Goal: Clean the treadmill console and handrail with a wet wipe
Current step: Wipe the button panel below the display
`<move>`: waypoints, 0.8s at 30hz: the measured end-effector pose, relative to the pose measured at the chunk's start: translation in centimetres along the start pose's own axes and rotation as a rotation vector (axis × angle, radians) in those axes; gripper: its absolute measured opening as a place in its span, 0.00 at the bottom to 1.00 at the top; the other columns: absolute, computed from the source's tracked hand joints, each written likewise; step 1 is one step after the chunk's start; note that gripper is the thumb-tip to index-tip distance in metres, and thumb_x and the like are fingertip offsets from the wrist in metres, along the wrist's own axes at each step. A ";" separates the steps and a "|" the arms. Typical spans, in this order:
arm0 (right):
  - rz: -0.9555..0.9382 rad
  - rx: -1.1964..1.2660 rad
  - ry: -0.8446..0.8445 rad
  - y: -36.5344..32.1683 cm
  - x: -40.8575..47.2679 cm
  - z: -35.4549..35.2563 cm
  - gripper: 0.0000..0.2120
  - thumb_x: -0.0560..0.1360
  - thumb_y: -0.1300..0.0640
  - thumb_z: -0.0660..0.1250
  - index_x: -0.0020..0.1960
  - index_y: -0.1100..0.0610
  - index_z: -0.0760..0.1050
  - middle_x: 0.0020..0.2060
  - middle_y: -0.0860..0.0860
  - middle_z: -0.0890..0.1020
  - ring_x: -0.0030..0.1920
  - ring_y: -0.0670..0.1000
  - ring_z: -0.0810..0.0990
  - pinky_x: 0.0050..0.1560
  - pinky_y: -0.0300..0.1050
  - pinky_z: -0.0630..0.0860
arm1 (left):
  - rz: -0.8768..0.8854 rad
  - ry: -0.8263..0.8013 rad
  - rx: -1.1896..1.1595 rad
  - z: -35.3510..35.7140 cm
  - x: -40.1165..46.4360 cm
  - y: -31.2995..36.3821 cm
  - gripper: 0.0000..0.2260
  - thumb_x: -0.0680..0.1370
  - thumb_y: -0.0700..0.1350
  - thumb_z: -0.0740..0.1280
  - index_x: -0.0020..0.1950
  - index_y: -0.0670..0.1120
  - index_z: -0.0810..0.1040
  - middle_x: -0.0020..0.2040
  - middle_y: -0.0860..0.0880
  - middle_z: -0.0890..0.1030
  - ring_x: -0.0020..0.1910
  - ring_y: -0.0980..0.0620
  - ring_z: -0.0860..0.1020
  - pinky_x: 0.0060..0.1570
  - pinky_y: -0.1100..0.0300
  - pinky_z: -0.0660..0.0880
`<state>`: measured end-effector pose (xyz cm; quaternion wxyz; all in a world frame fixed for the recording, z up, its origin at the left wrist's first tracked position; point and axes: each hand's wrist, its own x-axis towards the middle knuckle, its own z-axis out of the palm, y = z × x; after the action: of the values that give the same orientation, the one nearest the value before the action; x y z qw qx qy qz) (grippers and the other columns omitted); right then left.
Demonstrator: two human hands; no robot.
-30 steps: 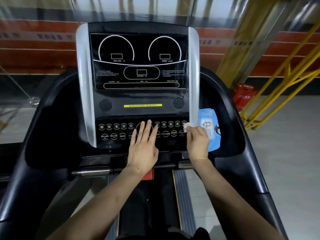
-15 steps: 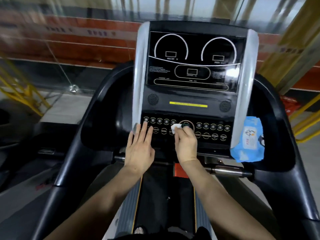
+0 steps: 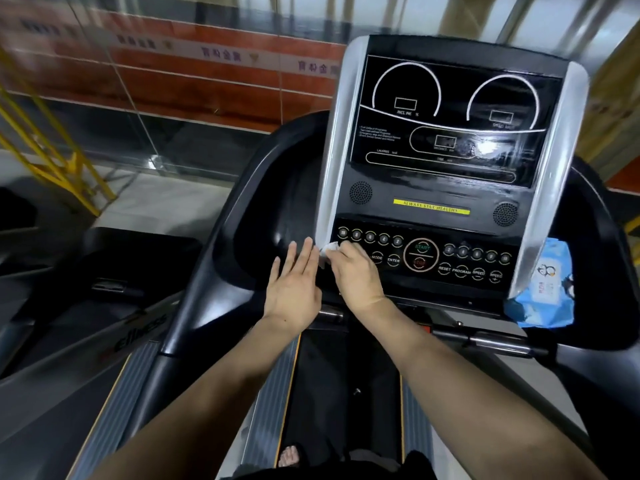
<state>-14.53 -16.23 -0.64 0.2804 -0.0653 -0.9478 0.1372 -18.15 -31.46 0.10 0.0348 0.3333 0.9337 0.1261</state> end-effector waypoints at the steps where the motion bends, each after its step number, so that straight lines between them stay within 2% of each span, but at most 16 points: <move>1: -0.010 -0.014 -0.011 0.1 -0.1 0.0 0.05 0.74 0.62 0.73 0.47 0.54 0.81 0.41 0.46 0.73 0.42 0.50 0.73 0.35 0.46 0.77 | 0.011 -0.004 -0.004 0.1 0.0 0.2 0.35 0.82 0.43 0.58 0.86 0.48 0.43 0.86 0.52 0.40 0.85 0.48 0.40 0.83 0.44 0.46; 3: -0.029 -0.029 -0.012 0.3 -0.2 0.0 0.06 0.71 0.65 0.75 0.44 0.56 0.82 0.40 0.48 0.74 0.41 0.50 0.73 0.31 0.44 0.76 | 0.035 -0.004 -0.009 0.3 -0.1 0.6 0.35 0.82 0.43 0.58 0.86 0.48 0.43 0.86 0.52 0.40 0.85 0.48 0.40 0.83 0.44 0.47; 5: -0.058 -0.035 -0.004 0.7 -0.7 -0.3 0.08 0.70 0.65 0.77 0.45 0.56 0.82 0.40 0.47 0.73 0.41 0.50 0.73 0.31 0.41 0.73 | 0.051 -0.004 -0.008 0.5 -0.1 0.9 0.35 0.82 0.43 0.58 0.86 0.47 0.43 0.86 0.51 0.40 0.85 0.48 0.40 0.83 0.44 0.47; 10: 0.025 -0.107 -0.013 4.7 -3.4 -2.7 0.11 0.71 0.65 0.71 0.48 0.51 0.79 0.39 0.45 0.71 0.41 0.48 0.71 0.39 0.42 0.77 | 0.089 0.043 -0.041 1.1 0.0 2.8 0.35 0.82 0.42 0.59 0.86 0.47 0.45 0.86 0.48 0.40 0.85 0.48 0.38 0.83 0.45 0.47; 14: 0.113 -0.166 0.021 8.6 -5.2 -5.6 0.09 0.76 0.62 0.64 0.49 0.50 0.77 0.37 0.47 0.69 0.40 0.51 0.74 0.43 0.48 0.80 | 0.152 0.084 -0.103 1.9 0.5 6.4 0.35 0.80 0.41 0.61 0.86 0.48 0.50 0.86 0.46 0.44 0.85 0.47 0.40 0.84 0.45 0.47; 19: 0.260 -0.122 0.087 13.2 -7.7 -9.4 0.11 0.72 0.68 0.72 0.49 0.55 0.81 0.36 0.51 0.72 0.38 0.55 0.75 0.38 0.51 0.80 | 0.177 0.056 -0.094 2.8 0.8 10.8 0.35 0.81 0.41 0.61 0.86 0.48 0.50 0.87 0.47 0.43 0.85 0.47 0.39 0.84 0.45 0.46; 24: 0.392 -0.106 0.088 18.6 -10.2 -12.1 0.09 0.74 0.68 0.71 0.51 0.59 0.83 0.39 0.55 0.75 0.39 0.58 0.77 0.39 0.53 0.80 | 0.170 0.054 -0.099 3.7 0.7 14.9 0.35 0.80 0.41 0.61 0.85 0.49 0.52 0.87 0.47 0.43 0.85 0.47 0.41 0.83 0.45 0.48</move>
<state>1.55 2.15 -1.64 0.2858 -0.2689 -0.9096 0.1362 -8.95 -19.09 0.37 0.0151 0.4056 0.8953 0.1834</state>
